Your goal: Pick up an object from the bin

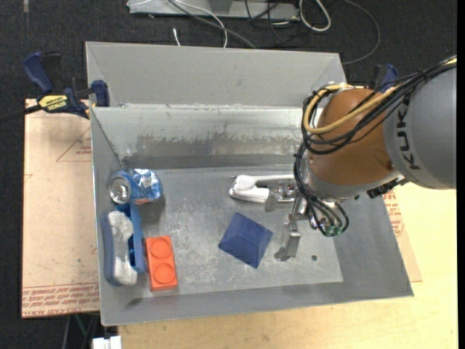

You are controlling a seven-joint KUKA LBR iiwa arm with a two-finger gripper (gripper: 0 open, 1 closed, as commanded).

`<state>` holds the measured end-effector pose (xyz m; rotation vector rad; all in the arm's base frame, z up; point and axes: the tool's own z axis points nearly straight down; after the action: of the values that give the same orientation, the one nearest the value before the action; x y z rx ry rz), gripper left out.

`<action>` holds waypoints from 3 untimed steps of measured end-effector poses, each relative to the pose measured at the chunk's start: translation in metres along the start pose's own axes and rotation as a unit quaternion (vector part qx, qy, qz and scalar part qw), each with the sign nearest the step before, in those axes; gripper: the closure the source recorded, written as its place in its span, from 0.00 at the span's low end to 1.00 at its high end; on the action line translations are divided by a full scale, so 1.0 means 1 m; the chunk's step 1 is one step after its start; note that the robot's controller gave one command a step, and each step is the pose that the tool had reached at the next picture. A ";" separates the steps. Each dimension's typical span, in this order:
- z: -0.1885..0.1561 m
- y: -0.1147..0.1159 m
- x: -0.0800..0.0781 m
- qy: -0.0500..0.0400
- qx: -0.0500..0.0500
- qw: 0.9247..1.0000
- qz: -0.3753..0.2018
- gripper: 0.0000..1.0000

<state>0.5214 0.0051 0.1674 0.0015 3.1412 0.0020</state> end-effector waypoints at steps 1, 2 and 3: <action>0.000 0.000 0.000 0.000 0.000 1.000 0.000 0.00; 0.056 0.028 0.041 0.003 -0.001 1.000 -0.018 0.00; 0.044 0.020 0.026 -0.003 0.000 1.000 0.006 0.00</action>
Offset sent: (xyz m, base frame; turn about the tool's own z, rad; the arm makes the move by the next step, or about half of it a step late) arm -0.0384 0.0261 -0.0528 -0.0315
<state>0.4959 0.0251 0.1236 0.0188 3.1360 0.0034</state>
